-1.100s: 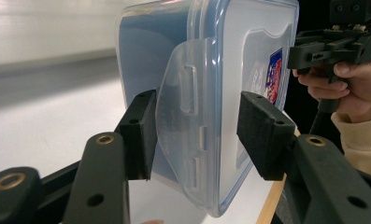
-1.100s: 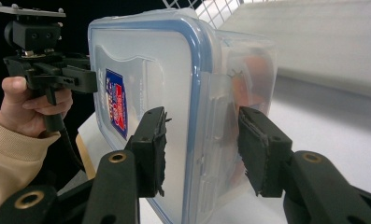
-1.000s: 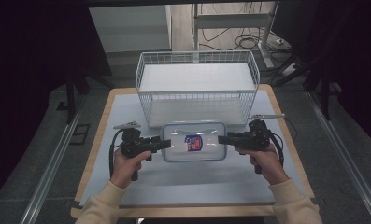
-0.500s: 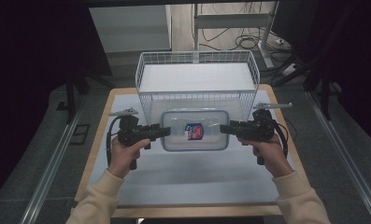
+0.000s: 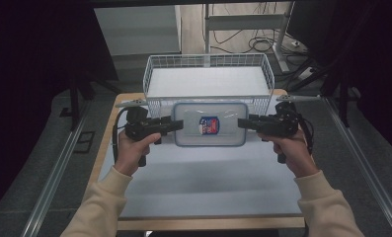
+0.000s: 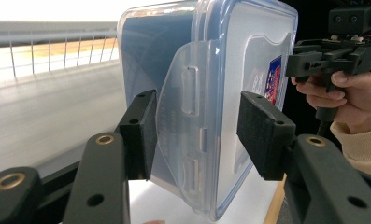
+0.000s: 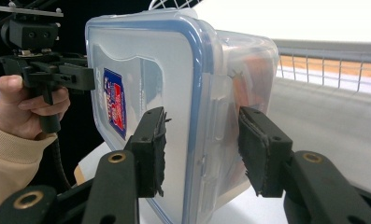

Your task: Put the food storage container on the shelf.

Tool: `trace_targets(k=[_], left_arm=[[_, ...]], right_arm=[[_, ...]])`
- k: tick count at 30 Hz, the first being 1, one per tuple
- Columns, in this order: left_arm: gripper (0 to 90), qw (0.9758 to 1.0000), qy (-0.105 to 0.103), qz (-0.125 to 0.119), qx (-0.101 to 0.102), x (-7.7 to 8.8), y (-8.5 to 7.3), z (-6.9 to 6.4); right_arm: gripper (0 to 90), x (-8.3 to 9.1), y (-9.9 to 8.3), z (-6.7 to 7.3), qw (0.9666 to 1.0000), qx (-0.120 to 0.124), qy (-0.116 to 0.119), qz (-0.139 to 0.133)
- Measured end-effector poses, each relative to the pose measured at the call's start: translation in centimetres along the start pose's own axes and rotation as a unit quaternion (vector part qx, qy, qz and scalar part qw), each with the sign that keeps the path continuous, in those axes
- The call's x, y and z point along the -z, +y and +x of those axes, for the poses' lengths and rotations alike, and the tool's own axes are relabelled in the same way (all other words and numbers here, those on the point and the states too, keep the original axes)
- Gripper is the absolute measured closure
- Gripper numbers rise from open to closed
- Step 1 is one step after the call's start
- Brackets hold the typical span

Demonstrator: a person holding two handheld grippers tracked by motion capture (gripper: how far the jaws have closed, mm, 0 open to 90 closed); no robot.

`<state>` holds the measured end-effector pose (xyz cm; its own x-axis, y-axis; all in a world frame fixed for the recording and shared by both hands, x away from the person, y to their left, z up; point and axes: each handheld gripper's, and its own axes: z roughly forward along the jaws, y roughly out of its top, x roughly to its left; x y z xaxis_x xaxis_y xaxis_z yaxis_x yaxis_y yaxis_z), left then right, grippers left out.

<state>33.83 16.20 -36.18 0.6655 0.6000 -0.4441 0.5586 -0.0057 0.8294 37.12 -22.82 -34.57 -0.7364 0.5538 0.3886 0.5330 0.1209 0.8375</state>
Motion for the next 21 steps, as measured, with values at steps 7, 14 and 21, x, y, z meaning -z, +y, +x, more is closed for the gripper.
trace_targets(k=[7, 14, 21], left_arm=[[49.5, 0.9999, 0.000, -0.007, -0.008, 0.1, 1.5, -0.3], [49.4, 0.9998, -0.005, -0.010, -0.014, -0.2, 3.0, 0.2], [49.5, 0.9998, -0.004, -0.009, -0.016, -0.7, 4.8, 0.7]], right_arm=[[53.2, 0.5, 1.5, 0.1, 0.9999, 0.009, 0.000, -0.007], [53.2, 0.5, 2.8, -0.1, 0.9998, 0.015, -0.004, -0.012], [53.2, 0.4, 4.4, -0.8, 0.9998, 0.014, -0.007, -0.015]])
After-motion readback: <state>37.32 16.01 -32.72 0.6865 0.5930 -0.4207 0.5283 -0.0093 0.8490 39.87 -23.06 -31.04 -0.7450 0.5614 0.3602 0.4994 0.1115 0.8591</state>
